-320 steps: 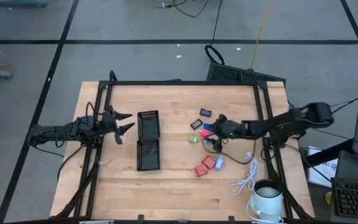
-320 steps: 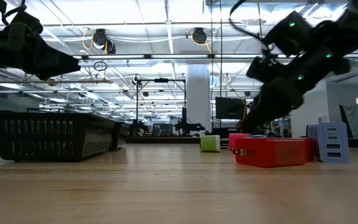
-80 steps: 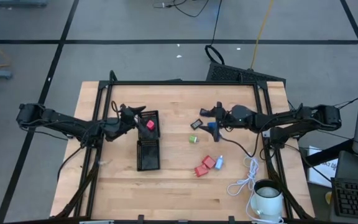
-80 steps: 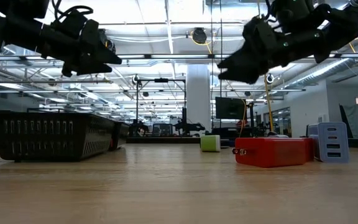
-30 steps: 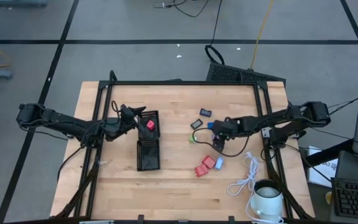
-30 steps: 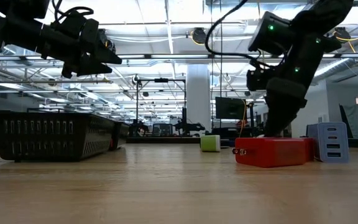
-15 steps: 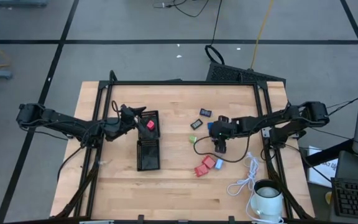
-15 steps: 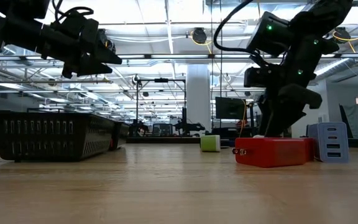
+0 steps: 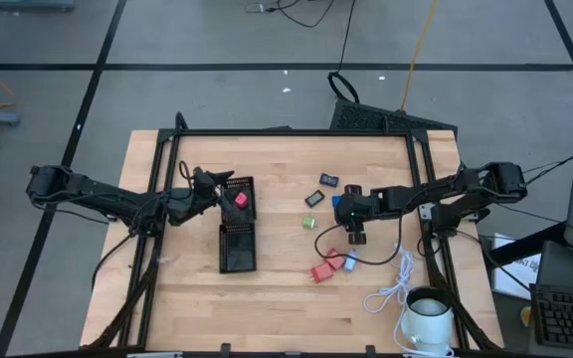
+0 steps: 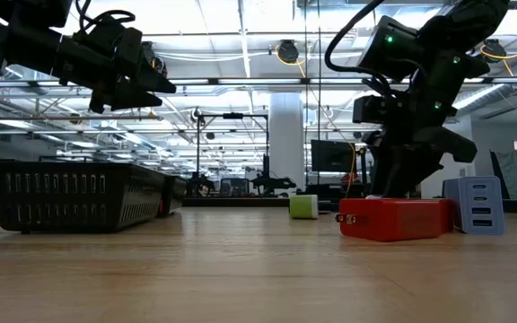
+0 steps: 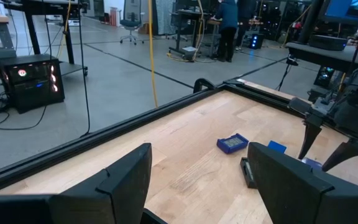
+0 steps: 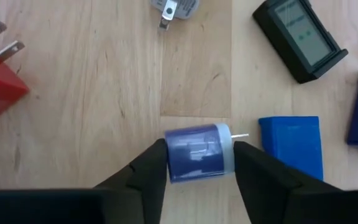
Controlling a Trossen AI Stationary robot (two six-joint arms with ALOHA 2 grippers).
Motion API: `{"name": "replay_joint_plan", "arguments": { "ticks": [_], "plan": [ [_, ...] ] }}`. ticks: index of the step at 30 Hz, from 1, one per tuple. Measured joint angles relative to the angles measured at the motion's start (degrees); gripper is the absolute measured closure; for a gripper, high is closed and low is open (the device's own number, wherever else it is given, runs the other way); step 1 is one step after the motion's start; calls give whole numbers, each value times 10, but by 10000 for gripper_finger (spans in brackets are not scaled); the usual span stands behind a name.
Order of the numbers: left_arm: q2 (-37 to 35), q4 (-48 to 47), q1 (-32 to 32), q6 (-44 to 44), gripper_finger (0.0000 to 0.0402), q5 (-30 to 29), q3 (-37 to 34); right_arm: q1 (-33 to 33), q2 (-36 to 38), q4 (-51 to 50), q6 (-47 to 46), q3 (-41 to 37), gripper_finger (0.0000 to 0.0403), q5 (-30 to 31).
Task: Pick & Place Office items
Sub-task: Put the violet white charger adapter into the top black bin
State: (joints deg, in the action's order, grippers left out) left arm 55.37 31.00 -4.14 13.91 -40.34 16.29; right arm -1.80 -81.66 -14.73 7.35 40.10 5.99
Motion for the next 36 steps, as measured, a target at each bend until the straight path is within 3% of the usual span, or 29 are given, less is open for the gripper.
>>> {"name": "replay_joint_plan", "arguments": {
  "ticks": [12,18,25,30,36],
  "plan": [
    [0,0,0,1,133,0,0,0,40,5,15,11,260,22],
    [1,8,3,86,133,4,0,0,95,120,67,14,260,38],
    [57,114,25,275,133,135,-1,-1,84,368,178,7,260,22],
    [126,239,25,301,133,188,2,0,49,490,208,4,260,-20],
    [211,222,26,296,133,240,78,1,22,545,206,4,260,-18]
  ]
}}
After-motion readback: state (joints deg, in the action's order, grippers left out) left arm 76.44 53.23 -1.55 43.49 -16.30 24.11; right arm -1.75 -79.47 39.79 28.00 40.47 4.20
